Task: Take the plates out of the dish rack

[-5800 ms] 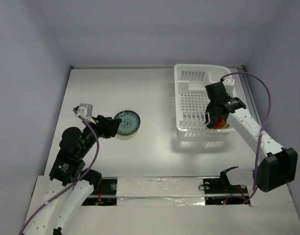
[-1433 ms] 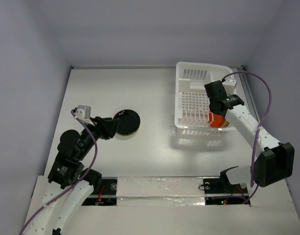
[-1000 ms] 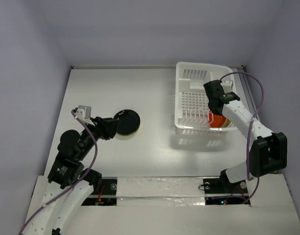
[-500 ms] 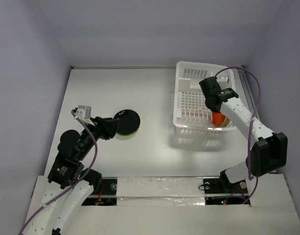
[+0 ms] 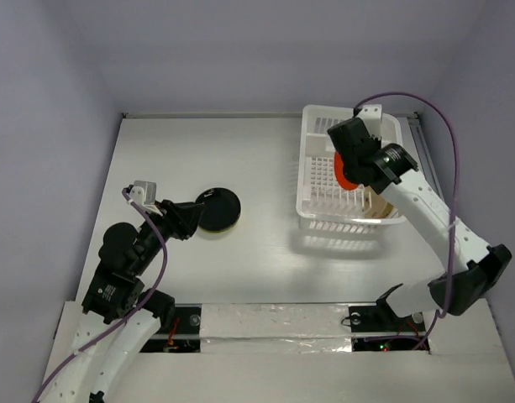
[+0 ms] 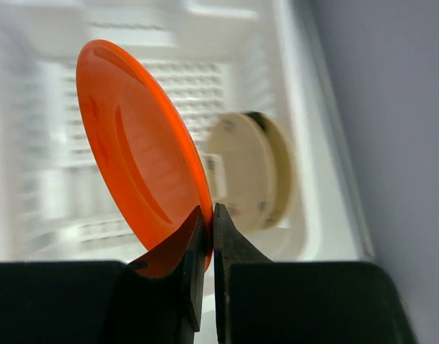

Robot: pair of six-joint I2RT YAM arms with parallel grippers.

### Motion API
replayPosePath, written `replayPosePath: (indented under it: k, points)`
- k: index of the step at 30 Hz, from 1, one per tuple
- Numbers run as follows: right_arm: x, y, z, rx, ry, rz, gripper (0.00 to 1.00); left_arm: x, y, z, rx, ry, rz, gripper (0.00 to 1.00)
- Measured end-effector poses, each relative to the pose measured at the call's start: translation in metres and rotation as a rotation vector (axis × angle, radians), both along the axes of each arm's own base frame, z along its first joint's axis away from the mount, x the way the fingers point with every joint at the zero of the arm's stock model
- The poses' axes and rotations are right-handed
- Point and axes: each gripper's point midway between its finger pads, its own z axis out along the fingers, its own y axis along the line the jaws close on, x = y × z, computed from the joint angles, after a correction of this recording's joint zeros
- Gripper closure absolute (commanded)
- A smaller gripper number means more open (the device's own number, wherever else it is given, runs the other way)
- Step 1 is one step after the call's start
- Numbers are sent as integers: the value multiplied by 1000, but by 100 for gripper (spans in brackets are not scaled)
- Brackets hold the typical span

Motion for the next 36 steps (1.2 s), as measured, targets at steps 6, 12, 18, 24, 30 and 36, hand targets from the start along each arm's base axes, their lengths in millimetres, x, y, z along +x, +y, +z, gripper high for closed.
replayPosePath:
  k: [6,12,18,24,30,36]
  points:
    - [-4,124,28,342,-157,368,100,1,1,0,0,1,9,98]
    - [-2,263,-24,617,-62,652,100,4,6,0,0,1,37,82]
    - [-4,340,-110,675,125,720,100,5,8,0,-1,2,50,77]
    - [-1,367,-134,760,173,699,96,5,8,0,-1,2,50,72]
    - [3,378,-143,817,172,673,90,4,8,1,-3,-2,49,68]
    - [3,379,-153,825,188,646,85,4,8,1,-4,-5,49,67]
